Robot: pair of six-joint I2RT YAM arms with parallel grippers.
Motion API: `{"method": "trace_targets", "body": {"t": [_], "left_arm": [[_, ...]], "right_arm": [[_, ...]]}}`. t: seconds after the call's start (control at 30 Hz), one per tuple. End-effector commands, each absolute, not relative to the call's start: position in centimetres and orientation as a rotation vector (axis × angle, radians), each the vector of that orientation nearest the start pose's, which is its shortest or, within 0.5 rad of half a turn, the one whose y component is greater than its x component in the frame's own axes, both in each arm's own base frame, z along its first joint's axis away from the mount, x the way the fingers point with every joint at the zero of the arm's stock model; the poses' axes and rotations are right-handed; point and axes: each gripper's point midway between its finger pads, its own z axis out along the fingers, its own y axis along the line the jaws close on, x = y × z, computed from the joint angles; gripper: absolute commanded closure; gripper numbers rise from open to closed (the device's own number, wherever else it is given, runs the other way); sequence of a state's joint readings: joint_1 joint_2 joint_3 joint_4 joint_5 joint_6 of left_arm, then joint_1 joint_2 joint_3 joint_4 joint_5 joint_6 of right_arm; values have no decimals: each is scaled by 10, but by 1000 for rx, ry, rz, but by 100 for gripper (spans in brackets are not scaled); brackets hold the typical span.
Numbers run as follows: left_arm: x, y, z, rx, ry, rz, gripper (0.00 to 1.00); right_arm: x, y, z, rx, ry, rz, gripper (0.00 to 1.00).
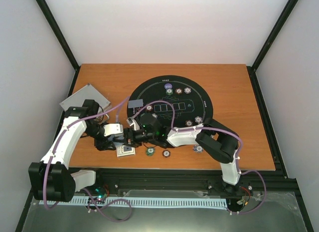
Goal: Distribute texas hold em gaming equipment
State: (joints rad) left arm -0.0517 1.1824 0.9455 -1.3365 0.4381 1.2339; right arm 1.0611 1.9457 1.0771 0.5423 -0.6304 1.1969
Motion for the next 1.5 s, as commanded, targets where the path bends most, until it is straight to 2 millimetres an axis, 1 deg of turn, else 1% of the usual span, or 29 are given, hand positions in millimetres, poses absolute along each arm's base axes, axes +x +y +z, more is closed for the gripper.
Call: {"method": "trace_targets", "body": {"t": [0.0, 0.13, 0.27, 0.4, 0.5, 0.6, 0.73, 0.87, 0.97, 1.1, 1.2, 1.33, 1.4, 1.47], "left_arm": [[169, -87, 144, 1703, 2243, -539, 99], [167, -86, 145, 1705, 2243, -538, 99], [166, -87, 147, 1706, 2239, -537, 99], [166, -86, 148, 1708, 2236, -531, 99], [167, -86, 149, 1707, 2235, -533, 99], [167, -87, 149, 1707, 2234, -534, 99], [167, -87, 148, 1706, 2237, -536, 99], [168, -86, 147, 1706, 2240, -532, 99], [168, -85, 145, 1708, 2244, -526, 99], [167, -85, 145, 1710, 2249, -528, 99], [168, -85, 145, 1706, 2252, -531, 99], [168, -85, 145, 1705, 2253, -533, 99], [168, -85, 145, 1707, 2253, -529, 99], [167, -84, 144, 1709, 2256, -531, 99]], "right_arm": [[167, 522, 159, -423, 2354, 1988, 32], [171, 526, 153, -377, 2355, 2007, 36], [173, 523, 140, -342, 2385, 1994, 38], [176, 510, 126, -294, 2427, 1954, 41], [179, 497, 119, -259, 2447, 1919, 47], [181, 486, 117, -249, 2466, 1861, 56], [183, 481, 128, -267, 2446, 1845, 70], [185, 479, 142, -286, 2422, 1824, 88], [186, 477, 153, -293, 2405, 1815, 97], [191, 468, 171, -300, 2368, 1823, 97], [205, 453, 175, -294, 2382, 1764, 97], [232, 424, 176, -251, 2396, 1707, 97], [243, 411, 174, -242, 2411, 1669, 97], [259, 395, 171, -221, 2423, 1639, 97]]}}
